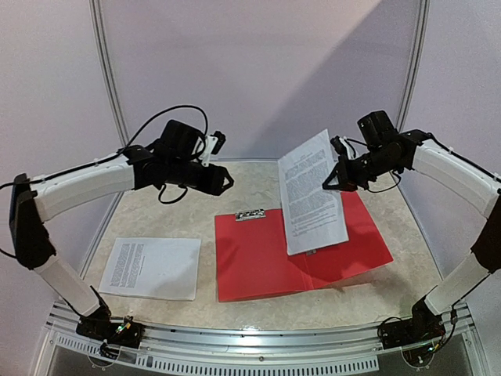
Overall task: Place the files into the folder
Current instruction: Place the file in the spring clip on the folder.
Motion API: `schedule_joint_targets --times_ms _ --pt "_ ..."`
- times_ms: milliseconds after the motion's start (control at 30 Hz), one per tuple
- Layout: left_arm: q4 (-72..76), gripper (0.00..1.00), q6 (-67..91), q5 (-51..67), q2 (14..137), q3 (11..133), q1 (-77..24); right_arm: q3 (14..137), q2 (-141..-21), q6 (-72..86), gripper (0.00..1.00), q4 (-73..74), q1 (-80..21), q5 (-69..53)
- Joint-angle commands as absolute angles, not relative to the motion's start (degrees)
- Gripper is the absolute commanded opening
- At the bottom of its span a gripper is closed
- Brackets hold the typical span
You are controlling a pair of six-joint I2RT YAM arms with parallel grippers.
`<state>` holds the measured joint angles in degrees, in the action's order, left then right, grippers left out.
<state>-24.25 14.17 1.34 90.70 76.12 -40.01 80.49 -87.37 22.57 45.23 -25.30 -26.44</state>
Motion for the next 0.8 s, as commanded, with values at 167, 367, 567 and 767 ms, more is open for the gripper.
schedule_joint_targets --times_ms 167,367,567,767 --pt "-23.8 0.54 17.3 7.3 93.9 69.0 -35.7 80.8 -88.0 17.3 0.0 69.6 -22.6 -20.2" --pt "-24.9 0.54 16.2 4.5 91.5 69.1 -35.6 78.4 -88.4 17.3 0.0 72.6 -22.6 -6.9" --pt "-25.0 0.54 16.2 4.7 90.5 68.4 -35.6 81.5 -94.3 18.0 0.0 75.0 -22.6 6.4" --pt "-24.7 0.54 16.4 5.1 89.9 68.1 -35.6 84.6 -97.4 18.7 0.0 73.9 -22.6 11.4"
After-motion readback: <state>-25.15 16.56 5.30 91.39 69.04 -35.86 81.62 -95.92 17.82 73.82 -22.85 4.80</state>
